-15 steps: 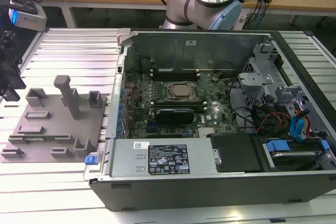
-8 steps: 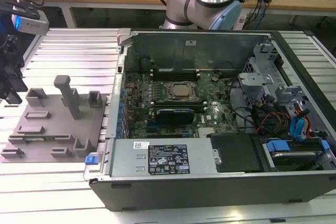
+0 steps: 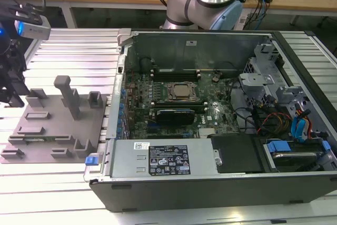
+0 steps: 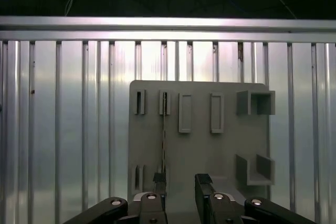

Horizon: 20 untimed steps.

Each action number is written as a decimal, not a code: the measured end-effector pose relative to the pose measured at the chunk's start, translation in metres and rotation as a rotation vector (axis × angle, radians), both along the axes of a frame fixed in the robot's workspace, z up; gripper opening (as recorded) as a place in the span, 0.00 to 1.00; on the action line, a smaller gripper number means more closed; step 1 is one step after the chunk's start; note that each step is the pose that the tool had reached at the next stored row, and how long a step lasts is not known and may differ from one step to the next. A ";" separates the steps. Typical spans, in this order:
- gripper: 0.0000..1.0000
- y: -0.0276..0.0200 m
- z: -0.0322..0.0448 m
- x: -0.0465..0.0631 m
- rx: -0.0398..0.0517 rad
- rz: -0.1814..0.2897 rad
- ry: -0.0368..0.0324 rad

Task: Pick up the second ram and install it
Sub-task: 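Pick up the second ram and move it above second insertion slot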

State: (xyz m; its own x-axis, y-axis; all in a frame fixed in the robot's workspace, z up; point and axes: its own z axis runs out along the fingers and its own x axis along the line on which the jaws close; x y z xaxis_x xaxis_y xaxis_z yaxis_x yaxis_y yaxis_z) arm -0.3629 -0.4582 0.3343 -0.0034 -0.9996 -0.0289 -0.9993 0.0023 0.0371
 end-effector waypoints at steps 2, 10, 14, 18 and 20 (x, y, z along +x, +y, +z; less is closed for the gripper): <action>0.34 0.0000 -0.0022 0.000 0.0000 0.000 0.0000; 0.34 0.0000 -0.0103 0.000 0.0000 0.000 0.0000; 0.34 0.0000 -0.0149 0.000 0.0001 0.000 -0.0001; 0.34 0.0000 -0.0179 0.000 0.0001 0.000 -0.0001; 0.34 0.0000 -0.0196 0.000 0.0000 0.000 0.0000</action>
